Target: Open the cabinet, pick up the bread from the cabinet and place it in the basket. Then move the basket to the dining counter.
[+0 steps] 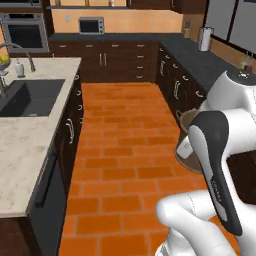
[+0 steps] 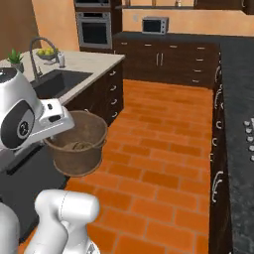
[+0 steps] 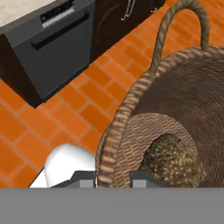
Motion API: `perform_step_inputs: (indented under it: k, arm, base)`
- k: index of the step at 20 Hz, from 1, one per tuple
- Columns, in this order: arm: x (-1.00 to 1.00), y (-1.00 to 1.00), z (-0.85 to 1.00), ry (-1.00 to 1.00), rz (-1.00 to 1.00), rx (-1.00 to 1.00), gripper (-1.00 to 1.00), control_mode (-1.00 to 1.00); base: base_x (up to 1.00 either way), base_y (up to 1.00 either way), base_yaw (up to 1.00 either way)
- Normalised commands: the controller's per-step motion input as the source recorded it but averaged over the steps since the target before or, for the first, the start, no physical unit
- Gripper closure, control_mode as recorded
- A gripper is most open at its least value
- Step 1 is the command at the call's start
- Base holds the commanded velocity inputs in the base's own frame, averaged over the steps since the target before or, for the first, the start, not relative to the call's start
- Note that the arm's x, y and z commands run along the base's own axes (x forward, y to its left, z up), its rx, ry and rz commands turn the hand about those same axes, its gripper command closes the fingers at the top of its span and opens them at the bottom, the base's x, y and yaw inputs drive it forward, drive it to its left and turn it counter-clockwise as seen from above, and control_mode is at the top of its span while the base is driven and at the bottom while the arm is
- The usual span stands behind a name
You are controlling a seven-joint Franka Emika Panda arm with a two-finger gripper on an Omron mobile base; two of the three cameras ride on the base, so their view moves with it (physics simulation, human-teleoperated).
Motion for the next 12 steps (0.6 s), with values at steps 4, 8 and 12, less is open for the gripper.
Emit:
perform_step_inputs:
  k: [4,8,12]
  arm:
    - [0.0,0.0,0.0,0.0,0.0,0.0,1.0,1.0]
    - [0.0,0.0,0.0,0.0,0.0,0.0,1.0,1.0]
    - [0.0,0.0,0.0,0.0,0.0,0.0,1.0,1.0]
  base:
    - [-0.19,0.82,0.95]
    - [-0.42,1.0,0.71]
    - [-0.28,0.78,0.09]
